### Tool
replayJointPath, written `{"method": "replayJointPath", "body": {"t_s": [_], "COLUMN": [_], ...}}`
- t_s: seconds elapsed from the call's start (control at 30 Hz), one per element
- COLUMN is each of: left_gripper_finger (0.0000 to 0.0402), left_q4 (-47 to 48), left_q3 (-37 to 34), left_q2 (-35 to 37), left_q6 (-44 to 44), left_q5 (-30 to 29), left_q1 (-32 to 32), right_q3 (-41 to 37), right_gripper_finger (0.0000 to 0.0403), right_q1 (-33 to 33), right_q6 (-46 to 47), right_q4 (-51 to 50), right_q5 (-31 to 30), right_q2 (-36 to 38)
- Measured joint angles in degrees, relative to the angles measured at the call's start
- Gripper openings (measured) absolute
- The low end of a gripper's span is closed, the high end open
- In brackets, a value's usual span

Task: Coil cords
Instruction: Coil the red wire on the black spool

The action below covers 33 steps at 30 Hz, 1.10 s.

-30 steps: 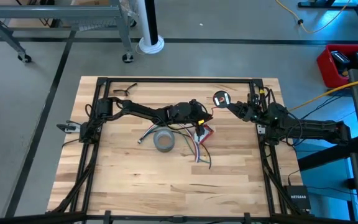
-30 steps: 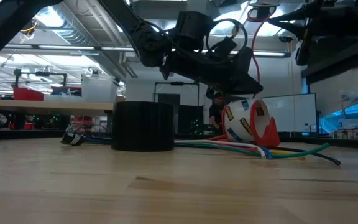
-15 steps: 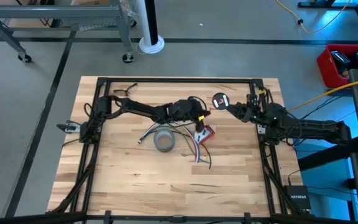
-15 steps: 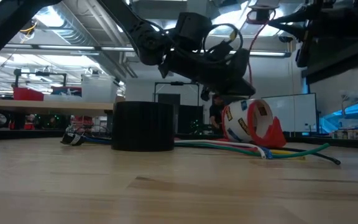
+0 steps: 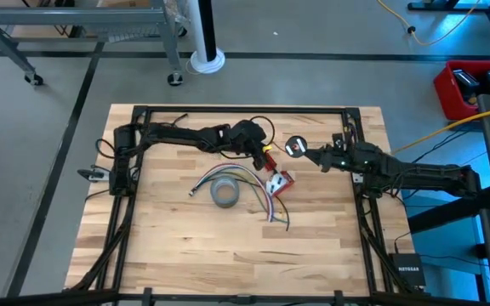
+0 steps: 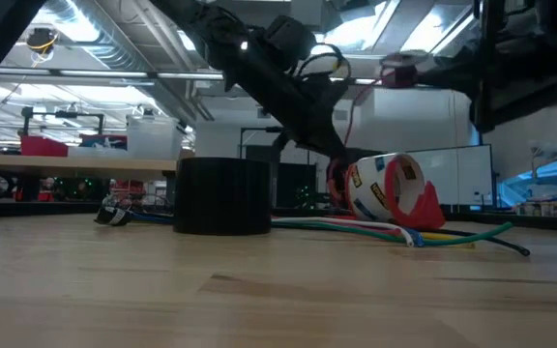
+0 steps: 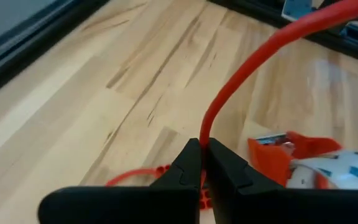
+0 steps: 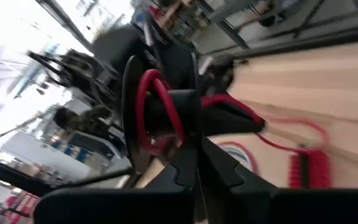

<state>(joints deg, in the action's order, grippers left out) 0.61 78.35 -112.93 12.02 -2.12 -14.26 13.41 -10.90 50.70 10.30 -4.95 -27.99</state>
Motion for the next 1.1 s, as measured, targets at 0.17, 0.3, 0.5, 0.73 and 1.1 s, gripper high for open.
{"method": "replayJointPath", "body": {"t_s": [0.17, 0.3, 0.5, 0.73, 1.1], "left_gripper_finger": [0.0001, 0.0001, 0.0, 0.0, 0.0], "left_q4": [5.86, 10.18, 11.04, 10.89, 9.65], "left_q3": [0.69, 2.18, 4.83, 6.4, 6.4], "left_q2": [1.22, 1.21, 1.21, 1.21, 1.19], "left_q6": [4.23, 8.21, 16.75, 22.49, 30.35], "left_q5": [1.98, 5.23, 17.89, 27.28, 23.1], "left_q1": [-1.47, -3.17, -5.54, -6.97, -12.9], "right_q3": [0.04, 0.04, 0.04, 0.04, 0.04], "right_gripper_finger": [0.0009, 0.0009, 0.0009, 0.0009, 0.0009], "right_q1": [0.0, 0.0, 0.0, 0.0, 0.0], "right_q6": [-0.18, -1.02, -1.52, -3.19, -4.7], "right_q4": [-3.81, -5.43, -10.35, -10.33, -9.94], "right_q5": [0.1, 0.45, -1.87, -3.66, -4.94], "right_q2": [0.02, -0.02, -3.05, -9.52, -12.09]}}
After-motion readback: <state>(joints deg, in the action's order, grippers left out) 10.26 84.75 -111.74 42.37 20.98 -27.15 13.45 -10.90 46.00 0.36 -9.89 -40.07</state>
